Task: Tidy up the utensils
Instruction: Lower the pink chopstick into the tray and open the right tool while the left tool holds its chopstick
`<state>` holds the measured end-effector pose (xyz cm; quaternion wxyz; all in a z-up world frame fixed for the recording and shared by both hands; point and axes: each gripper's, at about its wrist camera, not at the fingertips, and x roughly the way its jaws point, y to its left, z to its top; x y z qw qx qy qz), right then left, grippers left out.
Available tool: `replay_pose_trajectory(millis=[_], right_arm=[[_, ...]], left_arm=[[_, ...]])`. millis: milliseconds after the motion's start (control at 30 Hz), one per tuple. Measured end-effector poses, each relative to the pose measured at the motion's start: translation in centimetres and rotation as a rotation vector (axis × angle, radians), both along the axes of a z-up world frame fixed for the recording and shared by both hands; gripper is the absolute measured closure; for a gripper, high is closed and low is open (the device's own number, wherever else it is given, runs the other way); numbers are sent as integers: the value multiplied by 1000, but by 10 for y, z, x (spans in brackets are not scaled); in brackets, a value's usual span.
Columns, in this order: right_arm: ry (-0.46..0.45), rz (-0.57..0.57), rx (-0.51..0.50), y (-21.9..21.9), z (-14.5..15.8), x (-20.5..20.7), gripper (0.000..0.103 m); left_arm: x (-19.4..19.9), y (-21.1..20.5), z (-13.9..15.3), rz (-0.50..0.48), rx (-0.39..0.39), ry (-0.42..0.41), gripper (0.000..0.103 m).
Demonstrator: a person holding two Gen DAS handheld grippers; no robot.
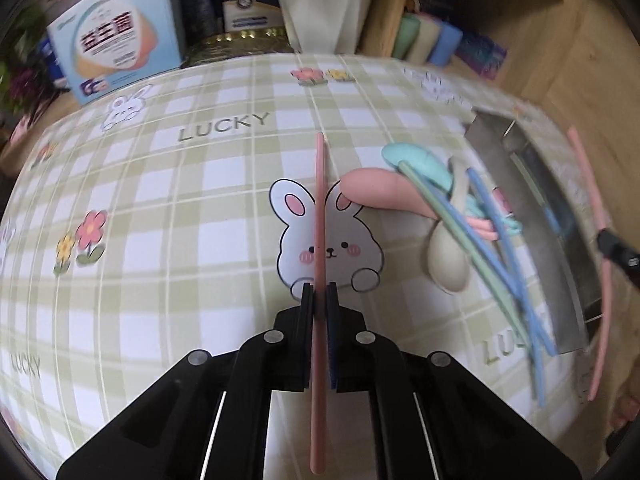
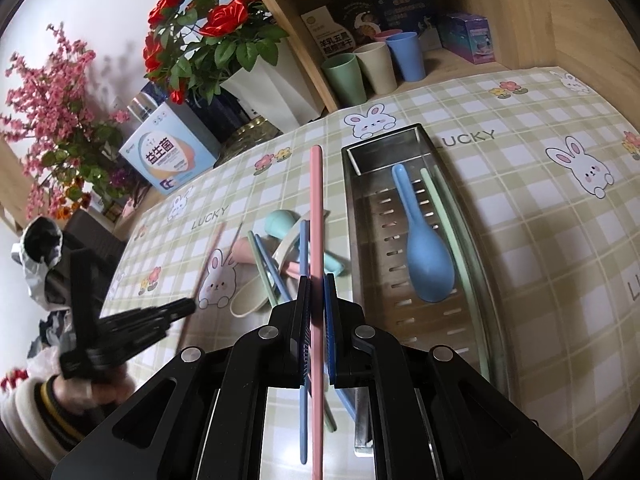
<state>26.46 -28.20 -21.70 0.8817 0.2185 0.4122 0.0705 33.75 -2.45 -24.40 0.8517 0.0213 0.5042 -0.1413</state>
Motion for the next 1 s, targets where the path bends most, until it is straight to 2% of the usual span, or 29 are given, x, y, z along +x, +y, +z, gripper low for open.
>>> replay_pose_trajectory(millis=[133, 233, 300, 400, 567, 867, 1000], right_arm=[[-1, -10, 1, -4, 0, -2, 97], [-18, -24, -16, -11, 5, -2, 96], [-30, -32, -40, -18, 10, 1, 97], [-39, -34, -127, -29, 16, 11, 97], [11, -1, -251, -41, 8, 36, 97], [157, 16, -148, -33, -41, 63, 97], [185, 11, -121, -27, -51, 66, 97]], left_arm=[[-21, 16, 20, 71, -96, -23, 97], [-35, 22, 32, 113, -140, -45, 97], [-40, 21, 36, 125, -142, -52, 97], [-48, 15, 38, 123, -151, -54, 97], [-56, 0, 39, 77, -163, -64, 97], [-59, -3, 40, 61, -193, -68, 97], [-60, -1, 39, 67, -194, -66, 97]])
